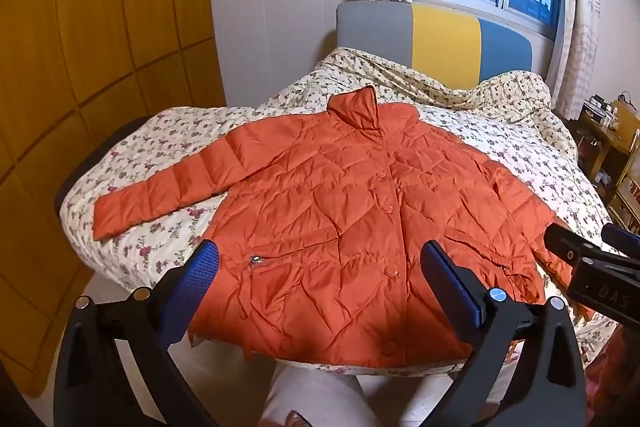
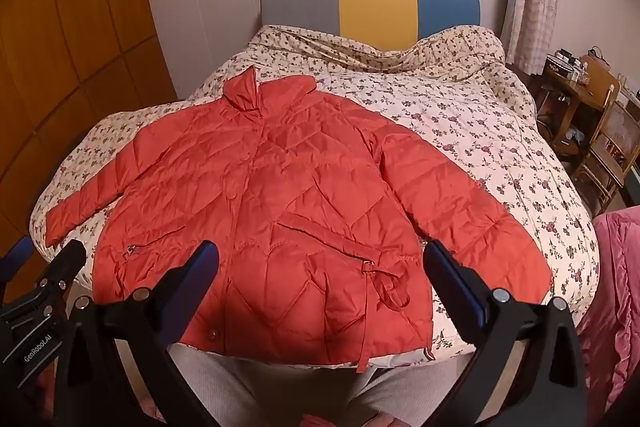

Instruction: Fold large clothes

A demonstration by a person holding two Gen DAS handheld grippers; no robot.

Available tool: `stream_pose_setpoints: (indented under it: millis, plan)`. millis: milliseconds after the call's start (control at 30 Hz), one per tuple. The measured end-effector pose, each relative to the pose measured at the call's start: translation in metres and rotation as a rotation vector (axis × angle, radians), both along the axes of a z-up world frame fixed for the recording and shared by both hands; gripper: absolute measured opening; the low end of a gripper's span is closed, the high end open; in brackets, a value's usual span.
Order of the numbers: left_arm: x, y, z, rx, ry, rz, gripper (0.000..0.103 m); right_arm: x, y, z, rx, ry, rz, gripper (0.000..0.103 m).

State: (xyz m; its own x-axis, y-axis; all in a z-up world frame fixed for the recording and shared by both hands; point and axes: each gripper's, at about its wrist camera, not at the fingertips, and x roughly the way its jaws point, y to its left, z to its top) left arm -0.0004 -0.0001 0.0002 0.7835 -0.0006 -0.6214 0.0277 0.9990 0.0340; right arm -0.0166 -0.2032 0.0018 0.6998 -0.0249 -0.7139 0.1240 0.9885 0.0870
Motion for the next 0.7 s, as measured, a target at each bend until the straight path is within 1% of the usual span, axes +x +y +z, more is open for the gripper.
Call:
stream_pose_setpoints:
  millis: [33,67,333,700]
  plan:
    - [-0.0003,-0.0003,0.0001,0.001,-0.003,0.0,0.1,0.0009,0.0029,0.0002,-0.005,0.003,0.0,0.101]
    - [-0.0003,0.0009,0.0002,-0.016,0.002,0.0,0.1,0.0008,0.0023,-0.0003,-0.005,0.004,-0.001,0.101]
    - [-0.0004,-0.0017,0.0018,-0.013,0.014,-0.001,0.1,0.0037,-0.0004,-0.0043,-0.001,0.019,-0.005,0.101]
    - [-0.0001,-0.0036,-0.0057,-0.018,0.023,-0.002,0.1,0.0067,-0.0013,-0.0075,0.004,0.036,-0.005,0.101]
